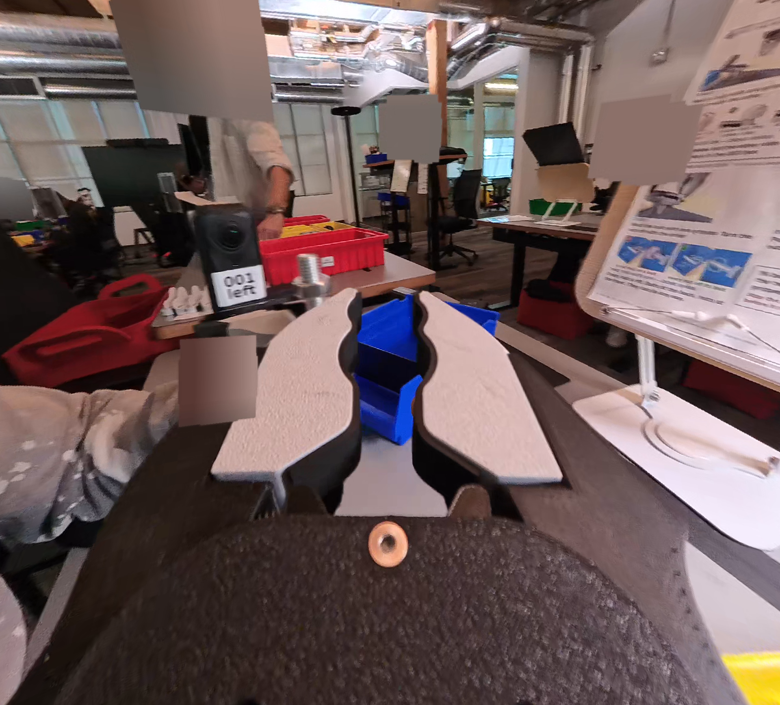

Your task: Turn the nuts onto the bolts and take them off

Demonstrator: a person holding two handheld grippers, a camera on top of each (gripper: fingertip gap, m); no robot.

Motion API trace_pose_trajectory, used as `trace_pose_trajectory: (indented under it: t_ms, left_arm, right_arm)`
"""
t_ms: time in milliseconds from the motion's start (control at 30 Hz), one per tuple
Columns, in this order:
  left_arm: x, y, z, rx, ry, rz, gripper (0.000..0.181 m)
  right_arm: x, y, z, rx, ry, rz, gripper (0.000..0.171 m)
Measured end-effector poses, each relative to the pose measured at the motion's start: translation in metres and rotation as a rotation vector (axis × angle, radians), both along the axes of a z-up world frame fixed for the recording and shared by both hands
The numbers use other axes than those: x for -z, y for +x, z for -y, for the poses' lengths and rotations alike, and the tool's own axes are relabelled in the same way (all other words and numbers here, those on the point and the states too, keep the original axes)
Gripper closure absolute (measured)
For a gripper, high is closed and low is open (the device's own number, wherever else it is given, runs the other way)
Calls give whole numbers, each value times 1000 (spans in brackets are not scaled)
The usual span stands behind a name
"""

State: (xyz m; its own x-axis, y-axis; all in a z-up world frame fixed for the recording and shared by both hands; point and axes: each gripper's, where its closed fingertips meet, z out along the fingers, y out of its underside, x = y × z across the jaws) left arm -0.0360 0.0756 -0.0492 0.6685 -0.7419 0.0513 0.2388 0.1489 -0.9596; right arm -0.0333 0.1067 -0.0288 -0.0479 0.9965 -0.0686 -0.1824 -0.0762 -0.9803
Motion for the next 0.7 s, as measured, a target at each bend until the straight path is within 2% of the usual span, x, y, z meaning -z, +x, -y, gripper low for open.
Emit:
trace_pose_trajectory:
  t_ms: [133,233,267,300,333,400,567,667,700]
  left_arm:
    - [5,1,-4,-2,-19,1,163]
    - [6,2,-3,-8,-22,-6,163]
    - [4,0,-3,-2,-19,8,163]
    - [2,0,-1,20,-15,20,163]
    - [1,-1,-1,14,-15,12,163]
    - [0,-1,0,-4,-3,-2,163]
    - [5,0,-4,-1,-27,6,163]
    - [5,1,-3,-5,-28,1,163]
    - [3,0,-2,5,-20,11,164]
  right_arm:
    - [1,-8,26,-93,29,7,137]
    - [5,-11,22,-68,33,27,134]
    - [5,-9,17,-54,20,27,139]
    - [4,-7,4,22,-1,21,159]
    - [3,-3,-6,69,7,6,161]
    - [2,0,-7,52,-2,9,154]
    - [1,-8,24,-61,43,13,134]
    - [3,-10,21,-37,52,25,135]
    - [3,-8,15,-15,32,25,144]
